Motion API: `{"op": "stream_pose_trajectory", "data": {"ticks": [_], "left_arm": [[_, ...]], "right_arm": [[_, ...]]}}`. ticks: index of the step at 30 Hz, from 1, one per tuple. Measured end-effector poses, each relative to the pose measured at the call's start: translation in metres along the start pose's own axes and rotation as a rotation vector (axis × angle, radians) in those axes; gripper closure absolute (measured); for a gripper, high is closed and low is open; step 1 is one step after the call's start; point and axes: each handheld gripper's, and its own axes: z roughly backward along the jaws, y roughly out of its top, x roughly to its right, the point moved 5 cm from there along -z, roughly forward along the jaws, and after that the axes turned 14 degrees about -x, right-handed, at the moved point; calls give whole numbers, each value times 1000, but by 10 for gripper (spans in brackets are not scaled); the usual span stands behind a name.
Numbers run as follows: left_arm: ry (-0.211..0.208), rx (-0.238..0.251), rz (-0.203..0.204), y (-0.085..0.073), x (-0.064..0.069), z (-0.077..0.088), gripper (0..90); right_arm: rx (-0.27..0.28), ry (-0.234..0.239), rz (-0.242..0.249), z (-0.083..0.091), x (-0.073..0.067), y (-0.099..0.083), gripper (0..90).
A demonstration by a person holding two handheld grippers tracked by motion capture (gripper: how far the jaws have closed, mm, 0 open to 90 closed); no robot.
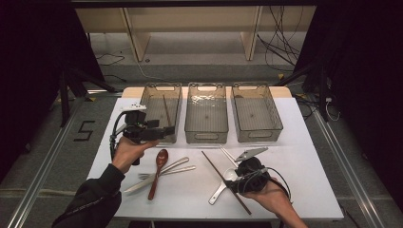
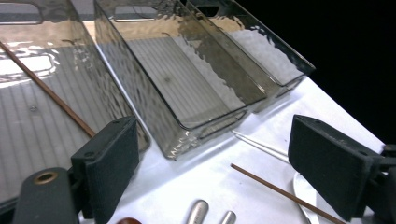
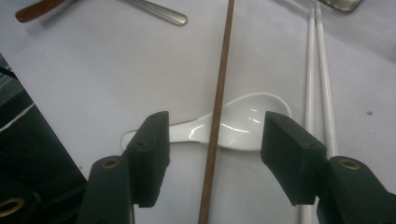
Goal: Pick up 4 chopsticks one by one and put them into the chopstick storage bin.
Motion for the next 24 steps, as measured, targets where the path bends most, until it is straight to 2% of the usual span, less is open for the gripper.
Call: {"op": "stream_pose_trajectory", "data": {"ticks": [6, 9, 12, 19, 24], "left_arm": [[-6, 4, -40, -15, 7, 4, 157], [-18, 10, -40, -21, 9, 5, 157], [-16, -7, -64, -29, 12, 4, 157], [-31, -18, -79, -41, 17, 3, 157], [-18, -22, -87, -48, 19, 4, 157]], "right_arm": [[-54, 10, -7, -7, 0, -4, 515], [-89, 15, 1, -11, -1, -6, 553], [-126, 11, 9, -15, -2, -8, 589], [-188, 5, 12, -22, -1, -15, 671], [-222, 2, 21, -28, -2, -18, 705]]}}
